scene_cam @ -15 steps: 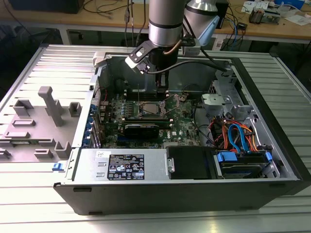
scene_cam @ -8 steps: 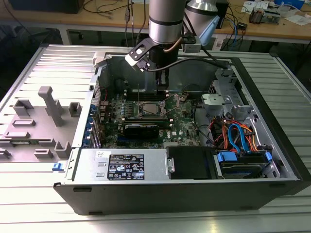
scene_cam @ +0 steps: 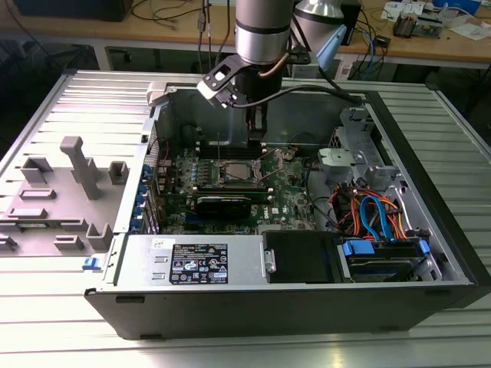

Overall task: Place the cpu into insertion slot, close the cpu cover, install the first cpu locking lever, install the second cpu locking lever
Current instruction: 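Close the cpu cover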

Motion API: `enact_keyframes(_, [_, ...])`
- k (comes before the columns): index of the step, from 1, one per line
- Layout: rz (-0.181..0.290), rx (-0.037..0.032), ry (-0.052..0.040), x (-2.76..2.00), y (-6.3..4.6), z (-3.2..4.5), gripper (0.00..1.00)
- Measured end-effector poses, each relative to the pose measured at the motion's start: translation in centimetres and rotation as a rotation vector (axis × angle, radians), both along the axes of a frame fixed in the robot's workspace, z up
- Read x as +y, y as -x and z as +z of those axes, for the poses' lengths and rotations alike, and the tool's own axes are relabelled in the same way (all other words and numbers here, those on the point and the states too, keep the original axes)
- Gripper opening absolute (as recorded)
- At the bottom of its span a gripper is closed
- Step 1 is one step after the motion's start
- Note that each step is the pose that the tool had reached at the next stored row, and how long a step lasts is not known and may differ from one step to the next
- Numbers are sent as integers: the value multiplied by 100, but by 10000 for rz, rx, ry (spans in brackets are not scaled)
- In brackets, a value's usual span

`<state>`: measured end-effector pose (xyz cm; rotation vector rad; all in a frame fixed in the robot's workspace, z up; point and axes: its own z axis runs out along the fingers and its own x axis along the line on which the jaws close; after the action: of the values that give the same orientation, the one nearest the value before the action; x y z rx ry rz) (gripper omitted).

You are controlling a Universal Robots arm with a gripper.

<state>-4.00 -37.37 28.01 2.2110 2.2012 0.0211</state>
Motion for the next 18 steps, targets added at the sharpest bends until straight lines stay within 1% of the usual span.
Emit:
enact_keyframes(1, [1, 5, 1, 0, 0, 32, 11])
enact_keyframes(2, [0, 10, 0, 0, 0, 44, 11])
enact_keyframes(8, [2, 15, 0, 0, -3, 49, 11])
enact_keyframes(9, [1, 16, 3, 0, -38, 50, 11])
enact_keyframes(10, [0, 15, 2, 0, -234, 38, 11])
enact_keyframes(18, [1, 15, 1, 0, -246, 37, 11])
